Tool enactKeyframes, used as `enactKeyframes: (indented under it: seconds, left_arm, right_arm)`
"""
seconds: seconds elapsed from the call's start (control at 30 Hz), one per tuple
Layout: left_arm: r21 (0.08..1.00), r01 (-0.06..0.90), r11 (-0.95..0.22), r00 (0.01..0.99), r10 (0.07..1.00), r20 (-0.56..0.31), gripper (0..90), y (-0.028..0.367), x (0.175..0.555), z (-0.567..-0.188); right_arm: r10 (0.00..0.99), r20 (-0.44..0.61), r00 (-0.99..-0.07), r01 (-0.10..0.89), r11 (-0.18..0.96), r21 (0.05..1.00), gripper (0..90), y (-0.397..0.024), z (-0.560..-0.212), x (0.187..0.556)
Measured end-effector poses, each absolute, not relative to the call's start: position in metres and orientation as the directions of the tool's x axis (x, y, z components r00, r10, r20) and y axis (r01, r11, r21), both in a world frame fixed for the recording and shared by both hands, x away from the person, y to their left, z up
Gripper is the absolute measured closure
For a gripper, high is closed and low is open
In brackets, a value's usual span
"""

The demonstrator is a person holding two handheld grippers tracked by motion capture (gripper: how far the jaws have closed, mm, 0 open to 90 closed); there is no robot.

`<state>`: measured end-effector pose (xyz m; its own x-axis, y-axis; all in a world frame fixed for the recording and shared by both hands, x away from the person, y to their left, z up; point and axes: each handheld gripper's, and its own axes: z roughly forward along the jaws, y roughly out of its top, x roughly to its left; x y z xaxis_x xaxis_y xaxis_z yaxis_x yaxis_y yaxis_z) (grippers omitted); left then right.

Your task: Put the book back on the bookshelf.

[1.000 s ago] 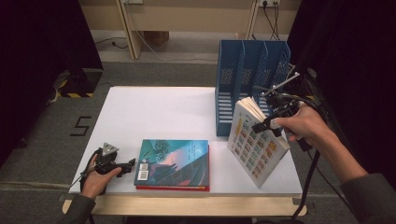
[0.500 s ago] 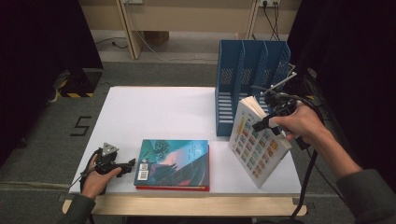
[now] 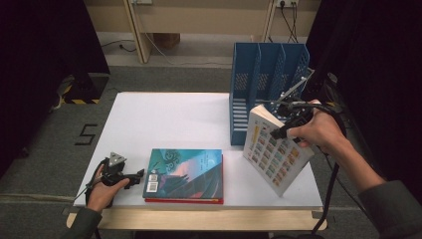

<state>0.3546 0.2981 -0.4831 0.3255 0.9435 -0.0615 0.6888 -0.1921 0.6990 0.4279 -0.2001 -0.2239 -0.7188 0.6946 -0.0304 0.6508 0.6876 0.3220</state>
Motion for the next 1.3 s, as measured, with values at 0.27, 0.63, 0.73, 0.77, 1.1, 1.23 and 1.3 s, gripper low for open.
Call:
enactKeyframes:
  seconds: [0.27, 0.63, 0.73, 0.77, 1.1, 1.23, 1.3]
  left_arm:
    - [0.7, 0.689, -0.19, 0.325, 0.943, -0.063, 11.6, 0.298, 0.355, -0.483]
    - [0.7, 0.689, -0.191, 0.326, 0.943, -0.063, 11.6, 0.298, 0.355, -0.483]
    - [0.7, 0.688, -0.191, 0.325, 0.943, -0.063, 11.6, 0.298, 0.355, -0.483]
    - [0.7, 0.688, -0.191, 0.325, 0.943, -0.063, 11.6, 0.298, 0.355, -0.483]
    - [0.7, 0.688, -0.191, 0.325, 0.943, -0.063, 11.6, 0.298, 0.355, -0.483]
    - [0.699, 0.689, -0.192, 0.326, 0.943, -0.062, 11.6, 0.298, 0.355, -0.483]
    - [0.699, 0.689, -0.192, 0.326, 0.943, -0.062, 11.6, 0.298, 0.355, -0.483]
  right_arm:
    - [0.687, -0.075, -0.723, 0.612, 0.686, 0.394, 73.7, -0.193, -0.188, 0.429]
    - [0.693, -0.138, -0.708, 0.58, 0.681, 0.447, 73.6, -0.17, -0.147, 0.45]
    - [0.701, -0.151, -0.697, 0.58, 0.674, 0.458, 73.7, -0.166, -0.143, 0.46]
    - [0.701, -0.151, -0.697, 0.58, 0.674, 0.458, 73.7, -0.166, -0.143, 0.46]
    - [0.759, -0.122, -0.639, 0.604, 0.594, 0.531, 73.6, -0.17, -0.143, 0.513]
    - [0.78, -0.13, -0.612, 0.613, 0.571, 0.546, 73.7, -0.167, -0.147, 0.53]
    - [0.788, -0.126, -0.603, 0.62, 0.562, 0.548, 73.7, -0.166, -0.148, 0.534]
